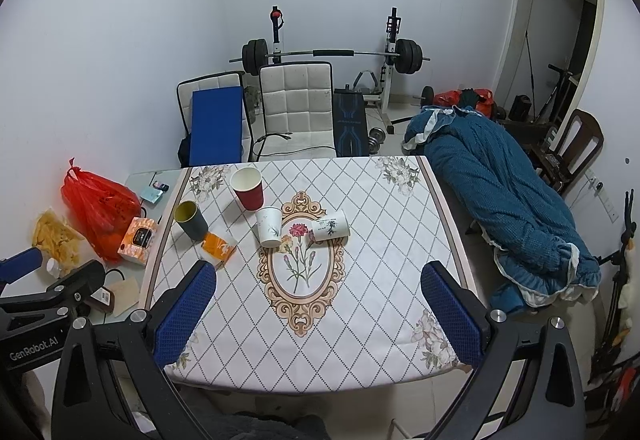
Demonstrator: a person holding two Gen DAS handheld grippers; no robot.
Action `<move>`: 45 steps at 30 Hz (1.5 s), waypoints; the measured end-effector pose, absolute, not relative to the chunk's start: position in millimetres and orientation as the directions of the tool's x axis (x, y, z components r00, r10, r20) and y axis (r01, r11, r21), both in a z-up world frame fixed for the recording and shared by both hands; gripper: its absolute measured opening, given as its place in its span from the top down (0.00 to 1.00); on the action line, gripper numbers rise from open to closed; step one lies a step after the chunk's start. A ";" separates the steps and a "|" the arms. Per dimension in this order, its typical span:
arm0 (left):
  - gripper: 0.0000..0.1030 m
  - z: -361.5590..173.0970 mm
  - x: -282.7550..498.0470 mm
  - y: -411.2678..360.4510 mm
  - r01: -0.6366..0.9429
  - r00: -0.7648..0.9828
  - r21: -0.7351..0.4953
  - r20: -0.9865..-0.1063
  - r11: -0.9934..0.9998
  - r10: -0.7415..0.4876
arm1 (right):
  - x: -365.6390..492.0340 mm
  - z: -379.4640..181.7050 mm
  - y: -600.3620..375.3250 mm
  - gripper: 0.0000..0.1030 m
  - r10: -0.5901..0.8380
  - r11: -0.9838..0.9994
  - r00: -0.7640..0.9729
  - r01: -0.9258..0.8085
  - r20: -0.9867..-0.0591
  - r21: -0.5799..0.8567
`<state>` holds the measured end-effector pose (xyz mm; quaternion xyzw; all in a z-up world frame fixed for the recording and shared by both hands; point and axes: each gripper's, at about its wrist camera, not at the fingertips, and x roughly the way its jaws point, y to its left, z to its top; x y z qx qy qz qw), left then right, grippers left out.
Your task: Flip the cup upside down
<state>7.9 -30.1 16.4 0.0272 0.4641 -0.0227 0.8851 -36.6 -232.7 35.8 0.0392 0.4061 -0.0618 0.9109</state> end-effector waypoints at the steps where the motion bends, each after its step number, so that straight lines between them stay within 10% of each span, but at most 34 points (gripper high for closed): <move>1: 0.00 14.7 9.8 -31.9 0.062 0.568 0.029 -0.823 0.998 -0.012 | -36.2 35.2 -235.4 0.00 -0.077 0.989 0.662 0.144 -0.746 0.026; 21: 0.00 -123.5 93.7 22.8 -0.165 0.413 0.177 -0.881 0.970 0.231 | 64.7 -129.0 -236.9 0.00 0.015 0.994 0.481 0.086 -0.877 0.064; 45: 0.00 -286.9 271.4 83.9 -0.082 0.269 0.110 -0.954 0.990 0.129 | 225.4 -336.0 -137.0 0.00 -0.086 0.995 0.129 0.061 -0.988 -0.079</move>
